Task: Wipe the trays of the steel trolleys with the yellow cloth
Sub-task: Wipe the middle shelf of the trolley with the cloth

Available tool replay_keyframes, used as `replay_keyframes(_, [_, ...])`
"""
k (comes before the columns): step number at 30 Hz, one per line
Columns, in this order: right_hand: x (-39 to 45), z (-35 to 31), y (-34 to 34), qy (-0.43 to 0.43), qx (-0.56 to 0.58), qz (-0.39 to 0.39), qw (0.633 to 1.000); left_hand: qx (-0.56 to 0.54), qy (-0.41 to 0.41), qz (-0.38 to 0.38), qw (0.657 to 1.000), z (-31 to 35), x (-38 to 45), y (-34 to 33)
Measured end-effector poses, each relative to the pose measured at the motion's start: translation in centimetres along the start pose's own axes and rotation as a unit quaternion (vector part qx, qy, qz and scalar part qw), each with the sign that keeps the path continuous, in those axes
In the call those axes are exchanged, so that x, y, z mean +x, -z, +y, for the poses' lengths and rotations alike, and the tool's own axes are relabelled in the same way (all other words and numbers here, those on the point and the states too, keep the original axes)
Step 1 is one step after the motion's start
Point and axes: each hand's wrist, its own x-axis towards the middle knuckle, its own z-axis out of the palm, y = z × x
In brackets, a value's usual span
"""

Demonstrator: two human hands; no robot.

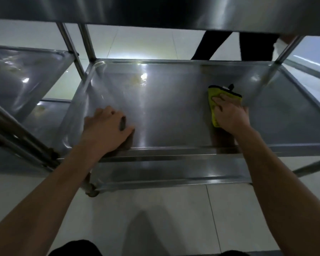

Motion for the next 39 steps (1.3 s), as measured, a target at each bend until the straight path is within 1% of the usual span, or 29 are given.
replay_keyframes(3, [0.0,-2.3,-0.6,0.019,-0.001,0.005,1.0,0.008,-0.006,-0.013,1.0,-1.0,-0.1,-0.1])
replay_keyframes(6, [0.5,-6.0,-1.5,0.051,0.001,-0.009,0.999,0.011,-0.023,-0.03,0.999,-1.4,-0.3,-0.2])
replay_keyframes(9, [1.4,-11.1,-2.9,0.097,-0.003,-0.023,0.995,-0.003,-0.034,-0.02,0.999,-1.6,-0.8,-0.7])
replay_keyframes(13, [2.7,-18.5,-4.6,0.174,-0.012,-0.055,0.983,-0.024,-0.03,-0.022,0.999,-1.7,-1.1,-0.8])
replay_keyframes(16, [3.5,-23.1,-5.9,0.225,-0.005,-0.061,0.972,-0.07,-0.022,0.004,0.997,-2.8,-1.5,-0.9])
replay_keyframes(19, [4.1,-26.1,-6.8,0.267,0.006,-0.065,0.961,-0.115,0.001,0.038,0.993,-4.2,-2.0,-0.9])
replay_keyframes(20, [4.2,-26.9,-7.1,0.282,0.002,-0.065,0.957,-0.105,0.011,0.036,0.994,-4.5,-2.2,-0.9])
replay_keyframes(23, [4.4,-29.1,-7.7,0.321,0.006,-0.067,0.945,-0.018,0.019,0.024,0.999,-4.5,-2.5,-0.9])
replay_keyframes(26, [4.4,-31.7,-8.0,0.368,0.003,-0.089,0.925,-0.006,0.019,0.014,1.0,-4.4,-2.5,-1.2])
replay_keyframes(28, [4.0,-33.4,-8.0,0.399,0.019,-0.123,0.908,-0.011,0.019,0.016,1.0,-4.5,-2.6,-1.3])
replay_keyframes(30, [3.5,-34.4,-8.1,0.408,0.049,-0.127,0.903,-0.025,0.019,0.016,0.999,-4.4,-2.7,-1.1])
replay_keyframes(32, [3.1,-34.5,-8.3,0.399,0.048,-0.1,0.91,-0.032,0.018,0.016,0.999,-4.2,-2.7,-0.8])
replay_keyframes(34, [2.7,-33.7,-8.3,0.385,0.057,-0.095,0.916,-0.028,0.02,0.012,0.999,-4.0,-2.7,-0.6])
replay_keyframes(37, [2.5,-31.2,-7.3,0.363,0.069,-0.081,0.926,-0.011,0.031,-0.001,0.999,-3.7,-2.6,-0.5])
replay_keyframes(39, [2.9,-28.5,-6.6,0.33,0.063,-0.07,0.939,0.013,0.033,-0.01,0.999,-3.4,-2.6,-0.5])
